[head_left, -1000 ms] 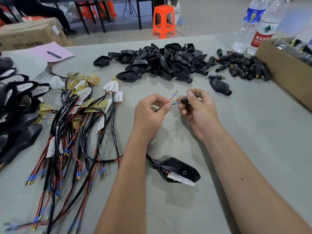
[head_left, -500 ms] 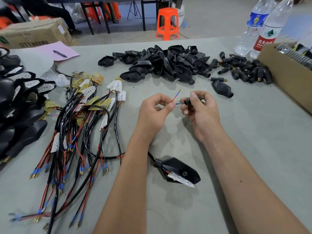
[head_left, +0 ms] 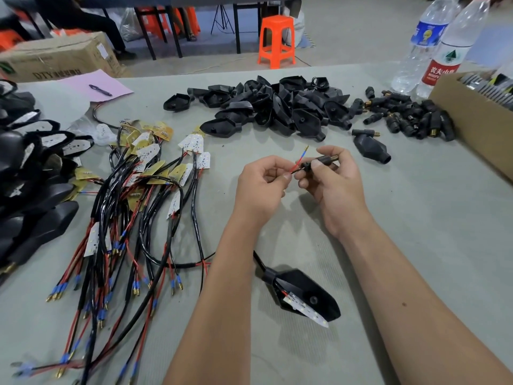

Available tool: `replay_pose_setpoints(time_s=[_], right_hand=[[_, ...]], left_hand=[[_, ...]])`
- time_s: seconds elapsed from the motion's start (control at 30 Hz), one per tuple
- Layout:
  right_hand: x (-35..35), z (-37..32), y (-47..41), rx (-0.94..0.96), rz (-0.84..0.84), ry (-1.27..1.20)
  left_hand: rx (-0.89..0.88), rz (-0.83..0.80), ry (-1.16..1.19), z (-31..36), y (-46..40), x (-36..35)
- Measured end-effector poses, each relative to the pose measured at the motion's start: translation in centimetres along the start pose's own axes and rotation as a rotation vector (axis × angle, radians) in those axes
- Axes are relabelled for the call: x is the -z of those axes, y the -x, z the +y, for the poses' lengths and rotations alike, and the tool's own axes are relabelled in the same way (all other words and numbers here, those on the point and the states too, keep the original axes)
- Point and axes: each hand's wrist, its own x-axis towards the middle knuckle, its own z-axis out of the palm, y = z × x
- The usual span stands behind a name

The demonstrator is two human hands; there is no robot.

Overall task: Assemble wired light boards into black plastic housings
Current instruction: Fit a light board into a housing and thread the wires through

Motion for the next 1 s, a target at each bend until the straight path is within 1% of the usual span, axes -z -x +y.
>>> replay_pose_setpoints(time_s=[0.23,0.33,0.43,0.53,0.6,0.7,0.87,1.0], right_hand=[[-0.35,0.07,0.08,0.039,-0.042,0.156],[-0.42,0.15,0.19,0.048,-0.05,0.194],[-0.27,0.01,0.25,0.061,-0.095,0.162],[-0.17,-0.27,0.25,0.056,-0.143,0.109],[0.05,-0.41,0.28,0.026,-0.161,0.054],[0.3,-0.42,0.17,0.022,-0.12,0.003],[0.27,-0.52,0.2,0.01,0.024,-0.093],[0.39,-0.63,0.15,-0.001,0.062,-0.119]], left_hand=[[0.0,0.044,0.04,-0.01,-0.3,-0.32],[0.004,0.095,0.072,-0.17,-0.36,-0.33],[0.041,0.142,0.099,-0.18,-0.47,-0.27],[0.095,0.107,0.218,0.22,-0.33,-0.15],[0.082,0.107,0.232,0.43,-0.24,-0.16],[0.065,0.103,0.234,0.52,-0.08,-0.06],[0.085,-0.037,0.186,0.29,0.33,0.59],[0.078,-0.083,0.129,0.09,0.33,0.56]])
